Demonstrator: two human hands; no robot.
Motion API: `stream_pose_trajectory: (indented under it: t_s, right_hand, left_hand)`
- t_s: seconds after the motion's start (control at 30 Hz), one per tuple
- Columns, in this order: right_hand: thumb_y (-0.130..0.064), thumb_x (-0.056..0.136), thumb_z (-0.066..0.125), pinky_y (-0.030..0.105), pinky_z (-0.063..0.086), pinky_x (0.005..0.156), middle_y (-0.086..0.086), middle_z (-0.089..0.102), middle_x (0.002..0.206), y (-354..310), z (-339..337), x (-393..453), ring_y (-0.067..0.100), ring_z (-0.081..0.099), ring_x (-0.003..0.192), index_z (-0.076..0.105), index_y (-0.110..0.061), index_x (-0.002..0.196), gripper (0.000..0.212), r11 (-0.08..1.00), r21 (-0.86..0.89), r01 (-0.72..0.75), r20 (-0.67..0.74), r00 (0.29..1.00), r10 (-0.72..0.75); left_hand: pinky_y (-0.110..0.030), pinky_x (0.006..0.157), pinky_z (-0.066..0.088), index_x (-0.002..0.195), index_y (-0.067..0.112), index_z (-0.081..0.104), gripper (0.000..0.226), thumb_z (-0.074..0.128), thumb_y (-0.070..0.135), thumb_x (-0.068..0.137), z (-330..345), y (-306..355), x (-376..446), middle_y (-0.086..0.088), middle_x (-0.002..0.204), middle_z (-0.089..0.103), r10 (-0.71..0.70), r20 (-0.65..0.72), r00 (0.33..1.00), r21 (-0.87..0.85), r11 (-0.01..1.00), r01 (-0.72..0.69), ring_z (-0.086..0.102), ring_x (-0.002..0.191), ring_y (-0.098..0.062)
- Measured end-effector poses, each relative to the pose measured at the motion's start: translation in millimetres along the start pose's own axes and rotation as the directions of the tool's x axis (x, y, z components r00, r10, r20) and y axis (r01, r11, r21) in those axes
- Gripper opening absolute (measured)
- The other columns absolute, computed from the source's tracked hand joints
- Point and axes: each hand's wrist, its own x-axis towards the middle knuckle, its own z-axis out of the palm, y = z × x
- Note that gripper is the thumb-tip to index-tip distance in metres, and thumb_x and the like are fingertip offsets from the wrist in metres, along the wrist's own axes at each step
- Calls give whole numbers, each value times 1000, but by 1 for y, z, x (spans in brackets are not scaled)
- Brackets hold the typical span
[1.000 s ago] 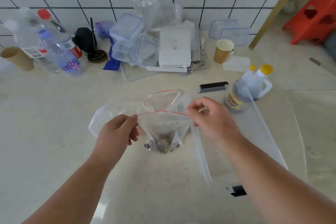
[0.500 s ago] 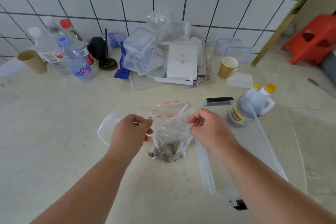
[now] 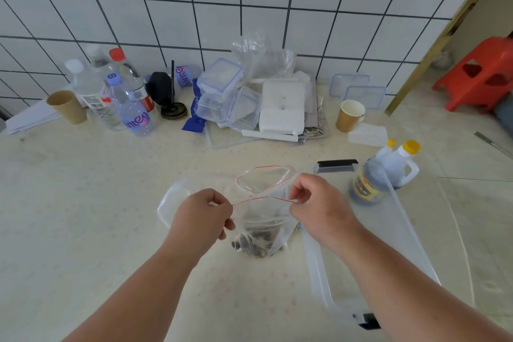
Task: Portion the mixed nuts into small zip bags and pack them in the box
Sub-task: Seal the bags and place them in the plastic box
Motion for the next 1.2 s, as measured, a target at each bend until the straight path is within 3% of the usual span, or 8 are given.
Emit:
stream_pose_trajectory:
  t_s: [0.1,0.2,0.4,0.53,0.63,0.83,1.03,1.2]
  right_hand:
    - [-16,78,66,8,35,77,-15,58,94,-2,4,-6,0,52,95,68,-31,80,15,977,5,214,101,972,-213]
    - [-36,79,75,18,37,91,-15,58,98,2,9,-6,4,48,104,72,-28,89,13,935,-133,328,173,937,-304]
    - [-27,84,75,24,46,75,-13,59,78,7,6,2,6,58,82,73,-18,76,13,959,-119,258,51,966,-253]
    - [-24,87,73,25,46,75,-10,61,80,8,4,4,6,58,80,73,-17,76,13,965,-71,253,49,967,-250]
    - [-23,87,72,28,47,77,-10,61,84,8,3,4,7,59,81,73,-16,76,13,964,-79,252,57,967,-248]
    - [-28,81,76,33,43,92,-12,63,94,-10,12,-1,13,58,99,75,-21,86,9,926,-150,347,99,937,-335]
    - [-25,83,74,32,45,84,-9,64,91,-25,27,-2,17,61,92,72,-19,82,6,931,-124,343,79,939,-335]
    - [-25,81,76,26,47,80,-13,62,87,-25,28,-4,10,62,89,72,-21,81,6,948,-92,304,61,952,-299]
  left_hand:
    - [-24,43,41,85,5,65,7,59,4,87,-2,1,2,-8,65,76,-42,33,999,-85,995,44,57,43,-16]
    - [-26,45,44,85,2,67,5,62,2,87,-6,2,3,-12,68,77,-77,48,996,-183,980,84,59,46,-18]
    - [-26,54,46,84,14,77,17,66,4,91,-19,0,0,-1,75,77,61,82,995,-114,992,-51,61,54,-12]
    - [-10,45,38,81,35,78,22,74,16,90,-22,-5,-3,16,68,67,206,77,975,103,972,-213,50,48,-1]
    - [-6,59,42,77,36,74,22,78,19,90,-19,-5,-5,32,79,63,337,36,941,243,910,-335,57,64,5]
    - [-5,72,37,76,42,70,27,80,20,89,-13,-3,-8,19,83,67,480,47,876,342,816,-466,57,89,3]
    - [-8,60,39,77,39,71,22,76,24,92,-10,-4,-9,15,78,66,382,51,923,307,873,-378,55,69,12]
    - [-6,65,40,74,41,70,26,76,23,92,-11,-7,-10,15,80,66,400,52,915,293,870,-397,55,73,12]
